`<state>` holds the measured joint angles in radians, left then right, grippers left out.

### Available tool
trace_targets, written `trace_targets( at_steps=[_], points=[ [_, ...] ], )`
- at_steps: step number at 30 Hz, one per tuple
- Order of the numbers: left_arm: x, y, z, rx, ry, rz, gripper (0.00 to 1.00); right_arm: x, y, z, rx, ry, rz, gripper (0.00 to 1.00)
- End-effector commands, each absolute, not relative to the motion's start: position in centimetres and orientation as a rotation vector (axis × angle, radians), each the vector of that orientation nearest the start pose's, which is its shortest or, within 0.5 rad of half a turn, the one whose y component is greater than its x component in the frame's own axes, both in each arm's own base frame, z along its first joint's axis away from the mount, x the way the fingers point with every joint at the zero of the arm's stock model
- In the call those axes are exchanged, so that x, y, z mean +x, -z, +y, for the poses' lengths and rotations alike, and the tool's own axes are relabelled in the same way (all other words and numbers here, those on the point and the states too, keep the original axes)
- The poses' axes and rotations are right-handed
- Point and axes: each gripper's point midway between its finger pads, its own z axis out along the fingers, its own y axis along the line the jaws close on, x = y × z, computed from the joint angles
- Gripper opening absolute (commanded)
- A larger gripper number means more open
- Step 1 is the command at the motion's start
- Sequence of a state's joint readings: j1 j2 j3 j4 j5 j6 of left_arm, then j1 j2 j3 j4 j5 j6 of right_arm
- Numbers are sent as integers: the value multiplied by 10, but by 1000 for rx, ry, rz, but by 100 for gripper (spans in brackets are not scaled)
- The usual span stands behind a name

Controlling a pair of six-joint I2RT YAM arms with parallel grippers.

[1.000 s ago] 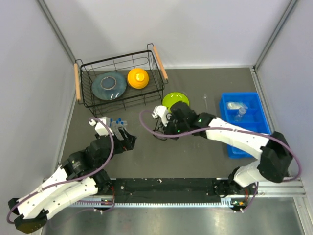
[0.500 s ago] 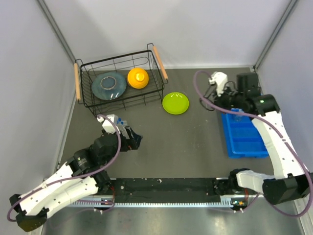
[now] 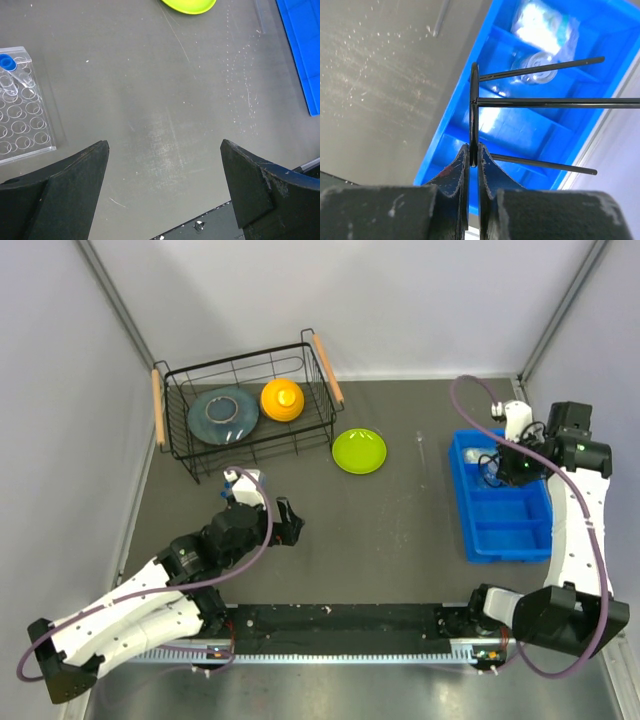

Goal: Organize the chemistry lab equipment

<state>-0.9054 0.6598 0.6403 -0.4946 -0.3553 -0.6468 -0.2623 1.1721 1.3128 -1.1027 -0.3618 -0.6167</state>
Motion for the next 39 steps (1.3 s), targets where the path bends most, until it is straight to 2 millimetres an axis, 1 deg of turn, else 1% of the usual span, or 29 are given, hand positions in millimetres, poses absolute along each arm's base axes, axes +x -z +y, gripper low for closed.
trace_targets(
  at_steps=[1, 2, 4, 5, 7, 8, 9, 13, 16, 18, 21, 22, 23, 24, 25, 27, 29, 30, 31, 32, 33, 35, 36, 37, 38, 39],
  points=[
    [194, -199, -186, 65, 639, 2027, 99, 261, -207, -45, -557, -47, 2458, 0],
    [193, -199, -187, 64, 648, 2022, 99, 256, -199, -45, -552, -52, 2483, 0],
    [192, -197, -187, 66, 653, 2023, 99, 250, -191, -48, -550, -36, 2513, 0],
    [192, -195, -187, 67, 651, 2024, 99, 245, -182, -48, -552, -40, 2540, 0],
    [192, -194, -188, 69, 655, 2027, 99, 243, -171, -53, -553, -17, 2574, 0],
    [192, -193, -188, 72, 654, 2029, 99, 239, -160, -54, -550, -24, 2603, 0],
    [191, -192, -188, 75, 654, 2034, 99, 243, -156, -56, -547, -18, 2603, 0],
    [190, -192, -187, 77, 657, 2035, 99, 245, -135, -63, -511, -1, 2659, 0],
    [189, -194, -185, 65, 667, 2028, 99, 249, -124, -67, -499, 15, 2676, 0],
    [188, -194, -185, 59, 675, 2026, 99, 251, -119, -66, -502, -4, 2679, 1],
    [187, -195, -185, 53, 686, 2026, 99, 251, -113, -60, -505, -59, 2686, 5],
    [186, -195, -185, 51, 687, 2028, 99, 250, -112, -58, -509, -69, 2683, 9],
    [186, -195, -185, 51, 687, 2028, 99, 250, -113, -57, -510, -77, 2677, 11],
    [186, -196, -185, 48, 690, 2026, 99, 250, -114, -55, -511, -89, 2670, 19],
    [186, -196, -185, 48, 690, 2026, 99, 250, -117, -54, -512, -88, 2662, 23],
    [185, -197, -185, 47, 695, 2026, 99, 249, -122, -52, -516, -99, 2649, 28],
    [185, -198, -185, 45, 696, 2026, 99, 249, -135, -50, -522, -96, 2621, 32],
    [185, -199, -185, 46, 698, 2026, 99, 249, -140, -47, -527, -104, 2609, 33],
    [185, -200, -185, 46, 697, 2023, 99, 253, -152, -47, -528, -94, 2581, 33],
    [186, -202, -185, 43, 697, 2019, 99, 251, -158, -46, -530, -99, 2575, 33],
    [186, -203, -185, 43, 695, 2020, 99, 256, -170, -45, -533, -94, 2542, 34],
    [187, -206, -184, 42, 688, 2015, 99, 258, -182, -43, -533, -95, 2517, 34],
    [187, -207, -183, 42, 686, 2016, 99, 260, -193, -38, -541, -118, 2491, 34],
    [187, -208, -183, 44, 683, 2015, 99, 262, -198, -33, -559, -135, 2470, 35],
    [188, -209, -183, 45, 681, 2013, 99, 263, -203, -28, -576, -158, 2451, 38],
    [188, -211, -183, 46, 681, 2011, 99, 266, -211, -19, -602, -195, 2414, 38]
  ],
)
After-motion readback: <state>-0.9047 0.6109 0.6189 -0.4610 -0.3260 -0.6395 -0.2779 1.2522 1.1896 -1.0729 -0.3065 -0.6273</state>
